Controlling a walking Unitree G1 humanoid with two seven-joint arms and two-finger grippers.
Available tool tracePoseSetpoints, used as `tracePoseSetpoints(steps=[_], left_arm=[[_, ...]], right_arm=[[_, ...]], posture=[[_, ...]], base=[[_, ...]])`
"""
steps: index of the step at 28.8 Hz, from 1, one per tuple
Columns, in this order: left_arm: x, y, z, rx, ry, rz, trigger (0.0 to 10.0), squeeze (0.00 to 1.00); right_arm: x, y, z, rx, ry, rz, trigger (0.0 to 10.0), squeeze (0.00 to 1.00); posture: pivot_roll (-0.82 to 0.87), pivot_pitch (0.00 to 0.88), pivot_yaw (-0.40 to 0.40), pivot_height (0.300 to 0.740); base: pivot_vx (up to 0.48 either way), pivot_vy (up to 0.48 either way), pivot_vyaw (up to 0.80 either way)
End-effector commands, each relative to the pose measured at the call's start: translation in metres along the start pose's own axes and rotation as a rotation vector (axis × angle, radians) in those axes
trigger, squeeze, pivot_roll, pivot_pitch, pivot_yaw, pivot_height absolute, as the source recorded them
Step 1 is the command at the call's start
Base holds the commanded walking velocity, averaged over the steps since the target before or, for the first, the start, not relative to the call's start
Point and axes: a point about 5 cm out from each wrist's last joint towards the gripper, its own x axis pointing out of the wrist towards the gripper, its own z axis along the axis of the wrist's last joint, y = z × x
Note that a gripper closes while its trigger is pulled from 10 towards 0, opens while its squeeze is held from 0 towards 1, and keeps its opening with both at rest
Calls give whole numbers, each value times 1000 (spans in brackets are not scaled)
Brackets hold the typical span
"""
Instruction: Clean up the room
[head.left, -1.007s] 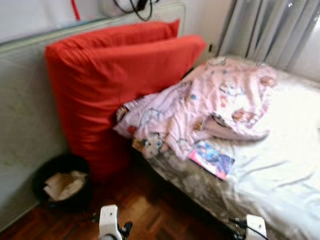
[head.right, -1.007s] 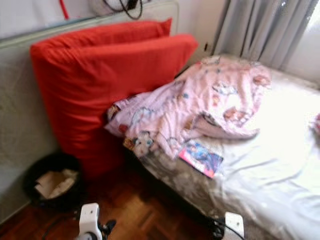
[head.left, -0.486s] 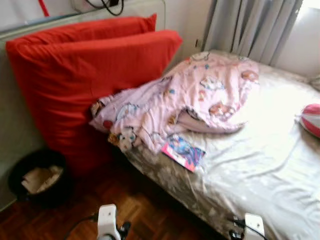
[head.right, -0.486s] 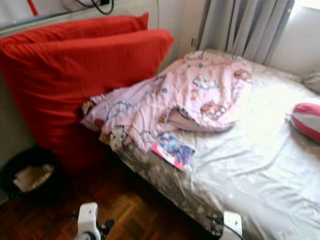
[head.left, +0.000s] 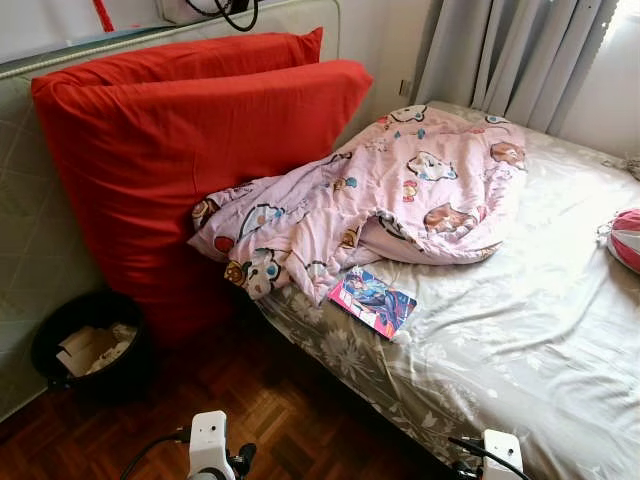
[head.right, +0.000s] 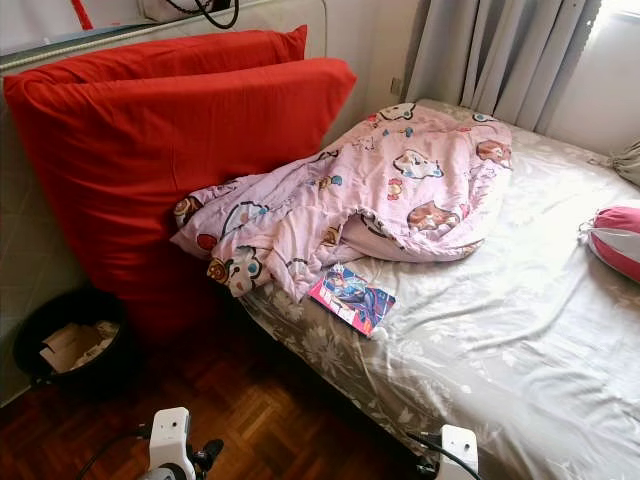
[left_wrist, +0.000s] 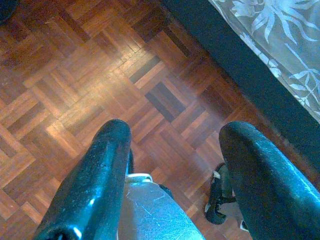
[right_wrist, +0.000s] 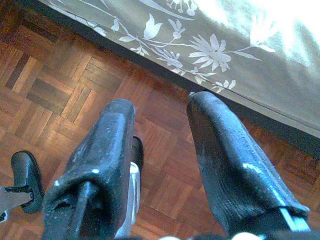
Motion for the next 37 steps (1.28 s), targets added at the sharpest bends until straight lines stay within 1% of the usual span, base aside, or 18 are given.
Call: tracePoseSetpoints(steps=[1,6,7,10,14,37], left_arm=[[-9,43,-12,67,127,93,10000,0],[-9,43,-13,64,123,95,10000,0],[-9,42,-13,48,117,91,10000,0],[-9,42,-14,46,117,90,10000,0],[-10,41,-14,44,119,91,10000,0],[-10,41,-14,44,119,91,10000,0]], right_arm=[[6,24,12,101,27,100,10000,0],[6,24,12,99,31,100,10000,0],[6,24,11,98,30,99,10000,0],[6,23,11,97,28,93,10000,0],[6,21,11,78,36,89,10000,0],[6,21,11,78,36,89,10000,0]], posture=[[90,0,20,740],[92,0,13,740],[89,0,12,740],[88,0,8,740],[88,0,2,740],[88,0,2,740]], base=[[0,0,0],[0,0,0],[0,0,0],[0,0,0],[0,0,0],[0,0,0]])
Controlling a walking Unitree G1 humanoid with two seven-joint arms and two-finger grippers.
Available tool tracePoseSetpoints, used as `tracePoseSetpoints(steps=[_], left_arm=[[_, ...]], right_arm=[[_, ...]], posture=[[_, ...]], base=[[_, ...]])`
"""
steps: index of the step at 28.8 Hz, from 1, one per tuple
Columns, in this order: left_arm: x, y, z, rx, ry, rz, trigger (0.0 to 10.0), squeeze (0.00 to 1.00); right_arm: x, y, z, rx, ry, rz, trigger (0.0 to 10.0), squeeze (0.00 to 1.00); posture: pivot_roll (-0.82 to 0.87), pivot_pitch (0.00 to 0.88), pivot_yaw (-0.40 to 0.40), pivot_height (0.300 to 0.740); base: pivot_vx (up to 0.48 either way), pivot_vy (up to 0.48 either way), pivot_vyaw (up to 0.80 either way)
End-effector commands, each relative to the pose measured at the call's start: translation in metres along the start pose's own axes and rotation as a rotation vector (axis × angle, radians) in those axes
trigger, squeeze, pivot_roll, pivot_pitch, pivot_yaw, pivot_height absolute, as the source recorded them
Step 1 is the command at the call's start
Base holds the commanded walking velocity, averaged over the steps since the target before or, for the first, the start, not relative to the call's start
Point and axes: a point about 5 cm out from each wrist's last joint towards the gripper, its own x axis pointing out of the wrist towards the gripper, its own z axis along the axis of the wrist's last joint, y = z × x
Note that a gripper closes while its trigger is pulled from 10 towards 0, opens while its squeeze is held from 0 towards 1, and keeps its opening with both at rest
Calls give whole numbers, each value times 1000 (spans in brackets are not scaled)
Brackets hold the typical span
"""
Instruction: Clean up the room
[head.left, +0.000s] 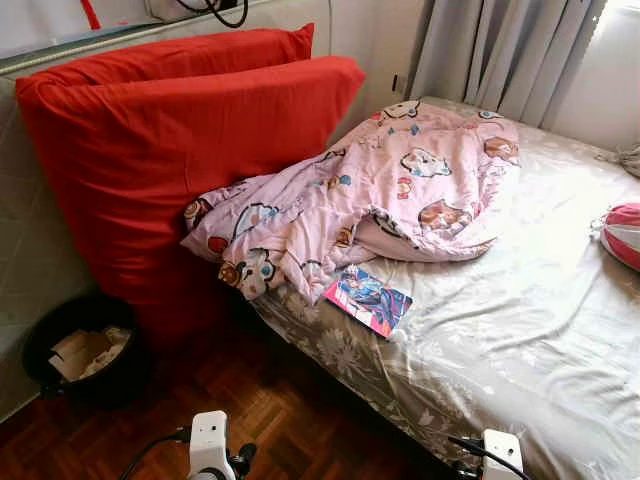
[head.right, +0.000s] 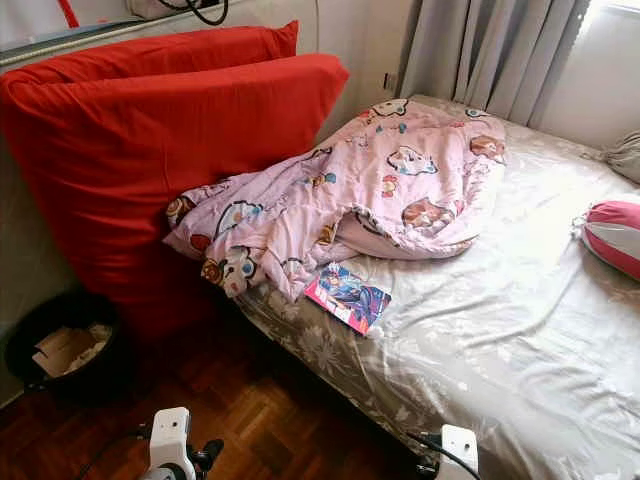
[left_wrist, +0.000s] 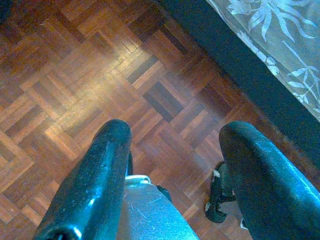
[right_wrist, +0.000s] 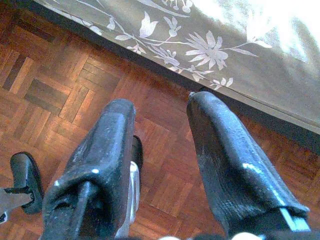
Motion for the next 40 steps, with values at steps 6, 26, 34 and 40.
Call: tracePoseSetpoints(steps=[6,26,34,40], left_arm=[[-10,41,-14,44,119,91,10000,0],[-9,40,-10,21,60,88,10000,0],[-9,40,-9,13,57,88,10000,0],[-9,40,-9,8,60,94,10000,0]], right_arm=[[6,21,10,78,37,88,10000,0],[5,21,13,109,6,93,10000,0],[6,20,14,109,6,83,10000,0],[6,21,15,114,8,83,10000,0]], posture=[[88,0,2,740],[89,0,-2,740],[94,0,-4,740],[95,0,-5,740]], base=[[0,0,0],[0,0,0],[0,0,0],[0,210,0]])
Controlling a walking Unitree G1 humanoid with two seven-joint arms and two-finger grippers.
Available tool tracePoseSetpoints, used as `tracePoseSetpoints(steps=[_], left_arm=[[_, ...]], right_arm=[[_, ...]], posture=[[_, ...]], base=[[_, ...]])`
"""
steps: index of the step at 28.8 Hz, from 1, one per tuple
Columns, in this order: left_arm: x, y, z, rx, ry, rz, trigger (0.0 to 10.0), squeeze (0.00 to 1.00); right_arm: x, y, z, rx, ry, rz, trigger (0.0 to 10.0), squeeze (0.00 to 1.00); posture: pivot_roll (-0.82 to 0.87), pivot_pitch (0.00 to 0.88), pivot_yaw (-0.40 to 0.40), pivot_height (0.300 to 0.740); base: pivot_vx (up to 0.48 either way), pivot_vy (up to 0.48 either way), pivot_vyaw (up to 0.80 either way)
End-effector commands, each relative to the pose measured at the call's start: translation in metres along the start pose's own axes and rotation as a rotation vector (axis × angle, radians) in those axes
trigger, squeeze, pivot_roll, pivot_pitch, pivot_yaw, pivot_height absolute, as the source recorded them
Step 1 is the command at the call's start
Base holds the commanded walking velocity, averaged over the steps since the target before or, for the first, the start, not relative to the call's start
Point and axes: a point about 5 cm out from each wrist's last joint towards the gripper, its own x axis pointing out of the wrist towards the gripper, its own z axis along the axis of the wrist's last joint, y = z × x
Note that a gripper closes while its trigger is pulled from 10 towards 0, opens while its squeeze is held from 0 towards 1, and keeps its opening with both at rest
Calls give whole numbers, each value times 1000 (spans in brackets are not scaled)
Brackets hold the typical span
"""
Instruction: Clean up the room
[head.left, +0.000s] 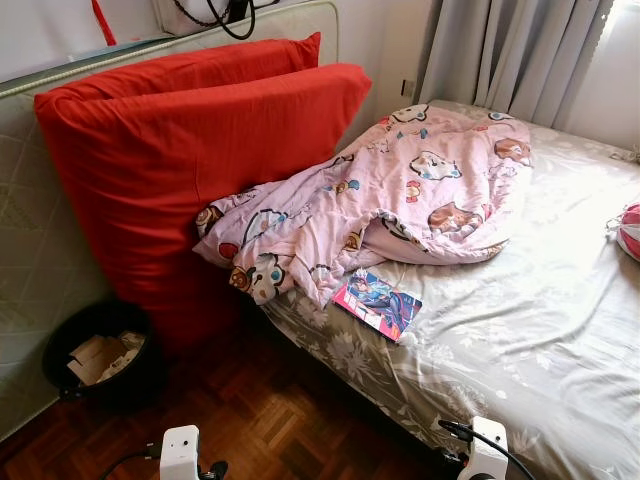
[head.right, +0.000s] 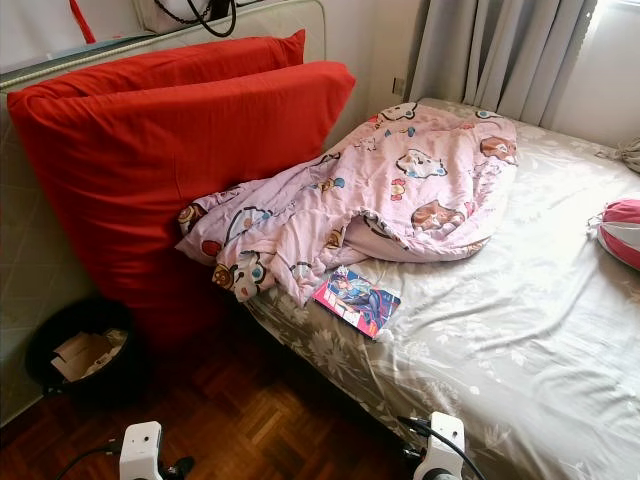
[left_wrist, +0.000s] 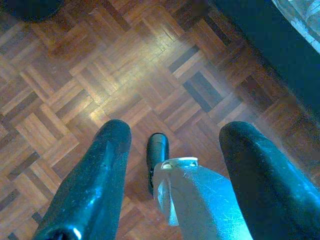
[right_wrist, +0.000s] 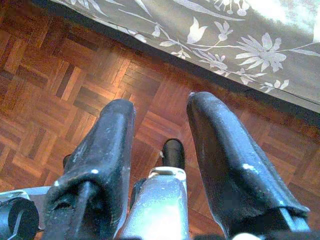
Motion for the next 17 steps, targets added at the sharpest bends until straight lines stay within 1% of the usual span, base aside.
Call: tracePoseSetpoints(steps=[1,7,9,16,17], left_arm=[[0,2,0,-6,5,6,10000,0],[0,2,1,0,4,8,10000,0],[0,2,1,11,4,8,10000,0],[0,2,1,4,2,11,10000,0],[0,2,1,-6,4,13,10000,0]], right_arm=[[0,0,2,15,-6,-6,10000,0],[1,0,2,19,2,-7,10000,0],[1,0,2,16,8,-5,10000,0],[1,1,2,13,10,3,10000,0],[1,0,2,7,14,4,10000,0]], posture=[[95,0,-5,740],[95,0,-5,740],[97,0,-5,740],[96,0,-4,740],[95,0,-6,740]], base=[[0,480,0],[0,480,0],[0,247,-788],[0,0,-779],[0,480,-769]])
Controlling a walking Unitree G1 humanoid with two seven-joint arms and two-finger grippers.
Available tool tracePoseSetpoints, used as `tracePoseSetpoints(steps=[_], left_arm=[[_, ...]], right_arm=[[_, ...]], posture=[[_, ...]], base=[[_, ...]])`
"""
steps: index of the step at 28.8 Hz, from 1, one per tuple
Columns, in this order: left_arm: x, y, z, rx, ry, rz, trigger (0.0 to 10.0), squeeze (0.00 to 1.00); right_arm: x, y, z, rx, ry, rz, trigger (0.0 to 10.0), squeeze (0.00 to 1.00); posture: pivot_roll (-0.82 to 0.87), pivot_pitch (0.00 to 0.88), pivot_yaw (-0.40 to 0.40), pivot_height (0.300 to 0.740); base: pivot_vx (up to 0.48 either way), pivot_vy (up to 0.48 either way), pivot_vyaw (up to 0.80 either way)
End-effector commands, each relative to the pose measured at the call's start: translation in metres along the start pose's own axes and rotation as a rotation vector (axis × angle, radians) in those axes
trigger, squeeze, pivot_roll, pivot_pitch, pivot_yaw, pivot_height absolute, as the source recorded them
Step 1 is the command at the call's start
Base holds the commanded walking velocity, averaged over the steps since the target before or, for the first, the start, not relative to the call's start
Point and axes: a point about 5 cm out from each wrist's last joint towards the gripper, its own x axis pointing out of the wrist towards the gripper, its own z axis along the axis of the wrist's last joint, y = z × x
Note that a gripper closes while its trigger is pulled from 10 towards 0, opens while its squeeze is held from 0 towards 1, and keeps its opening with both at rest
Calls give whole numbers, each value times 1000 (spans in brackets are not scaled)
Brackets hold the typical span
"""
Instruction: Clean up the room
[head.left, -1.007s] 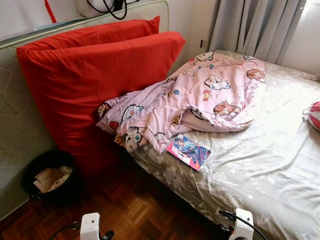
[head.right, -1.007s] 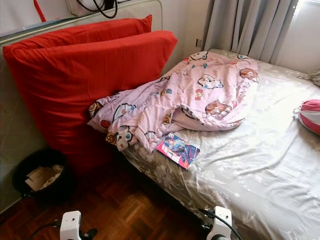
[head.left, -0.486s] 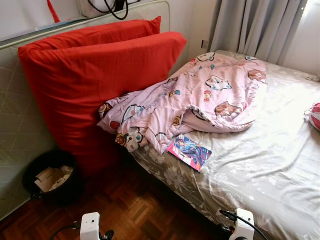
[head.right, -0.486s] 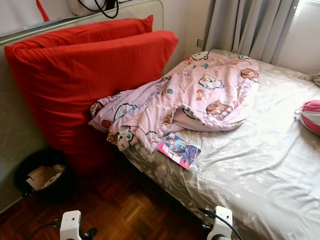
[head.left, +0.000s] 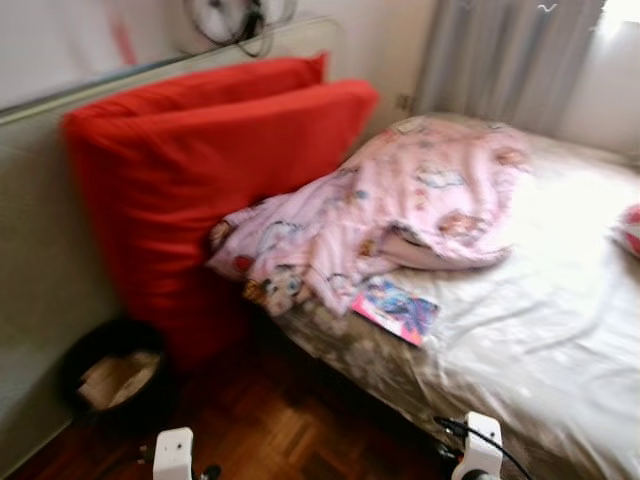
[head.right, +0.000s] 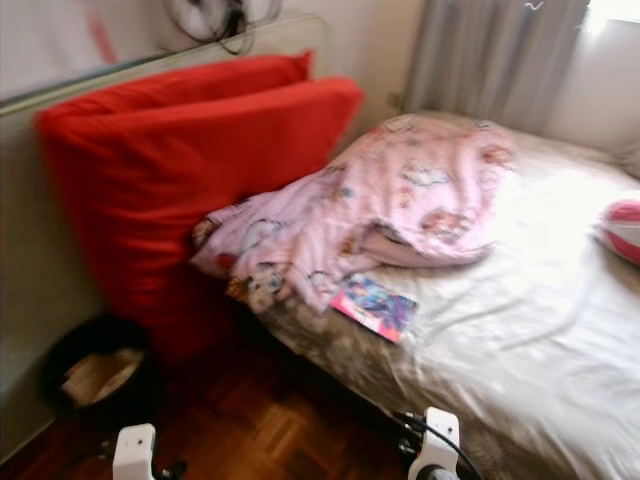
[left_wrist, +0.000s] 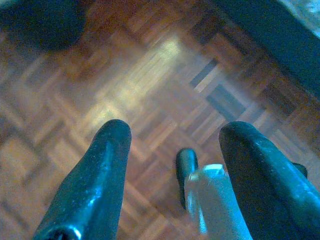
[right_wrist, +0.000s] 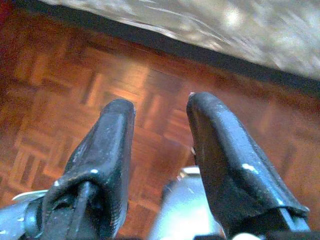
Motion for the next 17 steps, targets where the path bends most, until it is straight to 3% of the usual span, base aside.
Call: tracePoseSetpoints(steps=[1,4,7,17], left_arm=[[1,-7,-1,-12,6,-11,10000,0],[1,-7,0,-3,3,-12,10000,0],[1,-7,0,1,3,-12,10000,0],[1,-7,1,3,-7,-21,10000,0]], right_arm=[[-1,-5,2,-3,3,-12,10000,0],[-1,-4,2,-4,2,-12,10000,0],[-1,-5,2,-1,-2,-14,10000,0],[-1,-5,3,9,-19,-16,10000,0]], posture=[[95,0,-6,740],[94,0,-4,740],[94,0,-4,740],[94,0,-4,740]], base=[[0,480,-769],[0,480,-763],[0,0,-752],[0,0,0]])
